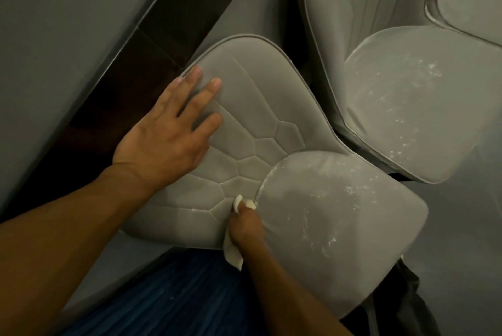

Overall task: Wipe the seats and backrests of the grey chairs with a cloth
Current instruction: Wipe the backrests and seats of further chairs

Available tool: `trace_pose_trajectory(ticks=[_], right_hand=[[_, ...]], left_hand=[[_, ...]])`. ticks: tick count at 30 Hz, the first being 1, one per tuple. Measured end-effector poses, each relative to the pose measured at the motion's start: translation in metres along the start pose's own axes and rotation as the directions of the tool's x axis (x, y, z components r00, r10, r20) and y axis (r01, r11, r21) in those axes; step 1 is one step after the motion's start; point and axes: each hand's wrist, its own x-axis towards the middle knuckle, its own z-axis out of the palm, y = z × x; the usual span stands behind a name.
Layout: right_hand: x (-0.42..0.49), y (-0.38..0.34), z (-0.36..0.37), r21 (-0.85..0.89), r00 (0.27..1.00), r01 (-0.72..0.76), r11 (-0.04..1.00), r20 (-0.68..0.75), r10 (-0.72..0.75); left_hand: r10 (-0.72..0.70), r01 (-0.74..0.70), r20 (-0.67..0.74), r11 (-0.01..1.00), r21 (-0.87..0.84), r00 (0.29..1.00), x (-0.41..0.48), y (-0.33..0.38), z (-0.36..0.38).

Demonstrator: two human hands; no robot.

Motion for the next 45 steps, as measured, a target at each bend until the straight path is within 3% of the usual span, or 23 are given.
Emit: trace_pose_trajectory(ticks=[3,5,7,9,10,13,15,17,21,23,25,28,32,35,37,40,45], right_hand=[[-0.016,-0.020,0.004,0.039,0.983,0.165,0.986,-0.093,-0.161],[-0.042,-0.026,0.011,0.163,0.951,0.295,0.941,-0.141,-0.274],[-0.072,-0.024,0.023,0.294,0.903,0.430,0.853,-0.140,-0.407],[-0.084,-0.011,0.034,0.251,0.864,0.502,0.828,-0.102,-0.493],[-0.083,-0.005,0.035,0.197,0.870,0.492,0.848,-0.095,-0.483],[-0.063,0.009,0.033,0.362,0.956,0.290,0.886,-0.076,-0.282],[-0.059,0.001,0.024,0.382,0.980,0.195,0.903,-0.053,-0.189],[-0.069,-0.010,0.026,0.439,0.963,0.266,0.858,-0.087,-0.254],[-0.098,-0.025,0.038,0.349,0.858,0.495,0.796,-0.052,-0.511],[-0.092,-0.019,0.038,0.314,0.846,0.518,0.795,-0.056,-0.530],[-0.074,0.000,0.037,0.285,0.885,0.460,0.841,-0.067,-0.461],[-0.038,0.040,0.032,0.164,0.981,0.190,0.968,-0.078,-0.179],[-0.003,0.069,0.018,0.187,0.999,-0.049,0.981,0.016,0.047],[0.019,0.071,0.013,0.178,0.994,-0.106,0.978,0.056,0.098],[0.016,0.062,0.014,0.163,0.999,-0.039,0.986,-0.007,0.041],[-0.018,0.039,0.014,0.183,0.983,0.173,0.968,-0.087,-0.159],[-0.075,0.001,0.018,0.217,0.821,0.568,0.794,-0.082,-0.565]], left_hand=[[-0.006,0.006,0.010,1.000,0.025,1.000,0.001,0.000,0.000],[-0.004,0.003,0.021,0.999,0.039,1.000,0.001,0.000,0.000],[-0.011,0.010,0.023,0.999,0.043,1.000,0.001,0.000,0.000],[-0.011,0.010,0.024,0.999,0.047,1.000,0.001,0.000,0.000],[-0.009,0.008,0.023,0.999,0.050,1.000,0.001,-0.001,0.000],[-0.009,0.007,0.036,0.998,0.058,0.999,0.002,-0.001,0.000],[-0.009,0.005,0.050,0.998,0.066,0.999,0.002,-0.001,0.000],[-0.009,0.005,0.051,0.998,0.070,0.999,0.002,-0.001,-0.001],[-0.014,0.009,0.050,0.995,0.095,0.999,0.002,-0.001,-0.001],[-0.019,0.015,0.049,0.996,0.091,0.999,0.001,-0.001,0.000],[-0.026,0.022,0.048,0.996,0.082,0.999,0.002,-0.001,0.000],[-0.026,0.022,0.046,0.997,0.071,0.999,0.002,0.000,0.000],[-0.015,0.012,0.049,0.998,0.054,0.999,0.002,0.000,0.000],[-0.010,0.008,0.043,0.999,0.043,0.999,0.003,-0.001,0.000],[-0.009,0.007,0.043,0.999,0.050,0.999,0.003,-0.001,0.000],[-0.008,0.006,0.032,0.998,0.055,0.999,0.003,-0.002,0.001],[-0.018,0.015,0.037,0.997,0.077,0.999,0.003,0.000,0.001]])
